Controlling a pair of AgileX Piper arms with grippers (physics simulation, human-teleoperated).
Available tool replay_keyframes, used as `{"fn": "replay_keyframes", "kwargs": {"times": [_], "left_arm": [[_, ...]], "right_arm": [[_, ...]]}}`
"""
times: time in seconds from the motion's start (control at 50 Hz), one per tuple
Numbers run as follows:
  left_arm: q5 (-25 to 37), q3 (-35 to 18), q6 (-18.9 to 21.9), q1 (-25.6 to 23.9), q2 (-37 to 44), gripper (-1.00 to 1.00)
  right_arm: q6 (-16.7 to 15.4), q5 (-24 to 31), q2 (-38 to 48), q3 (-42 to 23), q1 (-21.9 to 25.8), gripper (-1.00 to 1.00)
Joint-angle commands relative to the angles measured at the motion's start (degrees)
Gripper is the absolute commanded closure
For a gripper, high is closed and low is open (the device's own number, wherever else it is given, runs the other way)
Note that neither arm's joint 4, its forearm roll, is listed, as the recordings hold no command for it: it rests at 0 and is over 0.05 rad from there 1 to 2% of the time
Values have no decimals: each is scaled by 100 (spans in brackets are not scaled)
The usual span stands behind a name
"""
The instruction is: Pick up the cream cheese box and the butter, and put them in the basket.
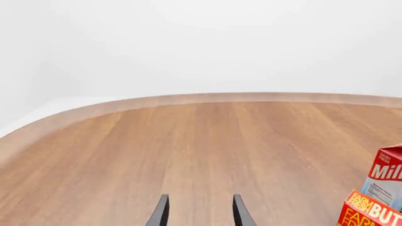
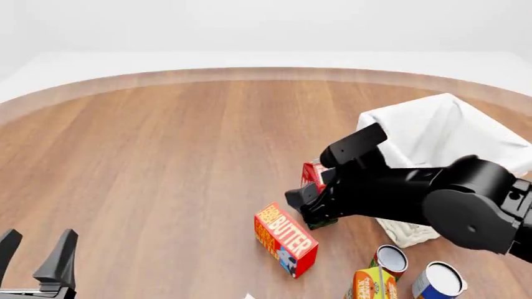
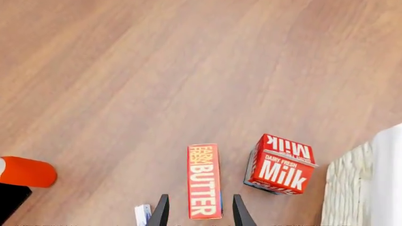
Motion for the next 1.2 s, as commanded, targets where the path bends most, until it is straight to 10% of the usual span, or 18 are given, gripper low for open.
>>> {"fn": "replay_keyframes", "kwargs": {"times": [0.02,1.2], "left_arm": [[0,0,0,0,0,-100],[0,0,0,0,0,-100]], "right_arm": [[-60,73,130,-17,-33,-100],[412,-1296,635,1022,-28,-100]]}}
